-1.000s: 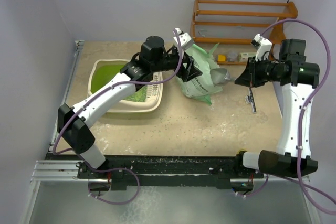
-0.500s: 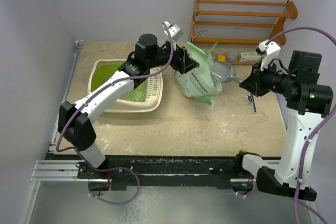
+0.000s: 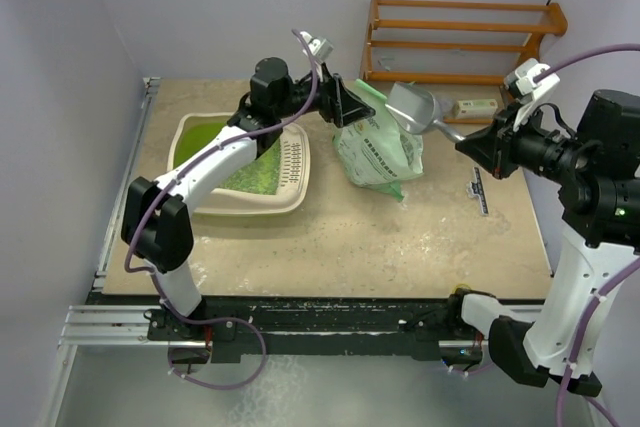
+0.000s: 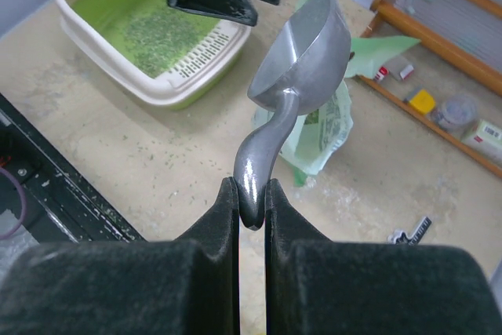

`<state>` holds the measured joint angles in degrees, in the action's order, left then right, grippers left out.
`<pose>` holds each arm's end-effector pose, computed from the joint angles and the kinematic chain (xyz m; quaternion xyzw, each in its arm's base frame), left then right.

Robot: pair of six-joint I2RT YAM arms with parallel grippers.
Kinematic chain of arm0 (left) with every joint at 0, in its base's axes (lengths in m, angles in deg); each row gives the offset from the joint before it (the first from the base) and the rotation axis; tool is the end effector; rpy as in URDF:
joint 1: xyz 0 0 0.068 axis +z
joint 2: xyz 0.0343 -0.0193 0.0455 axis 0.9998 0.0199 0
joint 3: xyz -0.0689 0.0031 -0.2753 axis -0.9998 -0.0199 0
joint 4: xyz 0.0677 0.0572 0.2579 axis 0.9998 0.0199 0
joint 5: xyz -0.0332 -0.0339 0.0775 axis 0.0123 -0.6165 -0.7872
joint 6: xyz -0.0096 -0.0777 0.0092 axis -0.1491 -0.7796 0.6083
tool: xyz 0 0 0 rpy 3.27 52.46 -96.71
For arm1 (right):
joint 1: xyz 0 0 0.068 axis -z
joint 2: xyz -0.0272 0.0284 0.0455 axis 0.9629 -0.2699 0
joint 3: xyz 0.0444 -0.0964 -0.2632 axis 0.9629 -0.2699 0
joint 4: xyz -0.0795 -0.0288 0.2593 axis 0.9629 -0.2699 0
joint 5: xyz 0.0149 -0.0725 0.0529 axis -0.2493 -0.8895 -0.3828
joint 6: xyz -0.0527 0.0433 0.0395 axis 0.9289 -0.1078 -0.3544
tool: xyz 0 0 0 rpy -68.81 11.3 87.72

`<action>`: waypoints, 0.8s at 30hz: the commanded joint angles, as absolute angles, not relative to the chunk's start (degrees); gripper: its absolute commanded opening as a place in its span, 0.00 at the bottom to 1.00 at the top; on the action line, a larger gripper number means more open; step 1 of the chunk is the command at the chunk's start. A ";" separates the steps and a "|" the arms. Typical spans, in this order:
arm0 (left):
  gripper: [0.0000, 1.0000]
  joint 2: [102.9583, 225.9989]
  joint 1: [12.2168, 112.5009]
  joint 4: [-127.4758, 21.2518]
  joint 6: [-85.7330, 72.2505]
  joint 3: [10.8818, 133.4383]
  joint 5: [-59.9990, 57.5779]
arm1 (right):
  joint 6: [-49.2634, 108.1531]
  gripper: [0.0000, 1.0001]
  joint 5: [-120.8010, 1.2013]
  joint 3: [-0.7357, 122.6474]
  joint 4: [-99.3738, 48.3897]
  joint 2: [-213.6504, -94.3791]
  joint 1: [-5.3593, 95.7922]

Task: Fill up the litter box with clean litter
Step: Pick up the spatula from the cat litter bag.

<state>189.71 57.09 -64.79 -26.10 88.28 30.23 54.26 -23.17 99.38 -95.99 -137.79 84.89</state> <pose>0.3689 -0.2792 0.3908 0.2479 0.6549 -0.5529 0.4517 0.1456 0.0208 0.5509 -0.2604 0.7521 0.1746 0.5797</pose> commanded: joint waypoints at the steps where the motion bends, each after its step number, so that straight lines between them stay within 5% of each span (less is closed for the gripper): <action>1: 0.74 190.67 58.81 -80.45 -37.94 89.87 37.73 | 52.70 0.00 -16.78 101.18 -93.05 -138.24 84.98; 13: 0.74 196.99 60.12 -112.90 -66.18 88.41 45.33 | 52.24 0.00 -13.32 100.11 -91.78 -138.47 84.97; 24: 0.72 198.53 60.38 -108.49 -62.79 88.39 46.10 | 53.12 0.00 -15.70 102.55 -94.02 -137.37 84.96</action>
<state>198.91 59.87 -107.98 -64.55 88.22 45.47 52.38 -16.55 99.86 -95.33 -138.84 84.89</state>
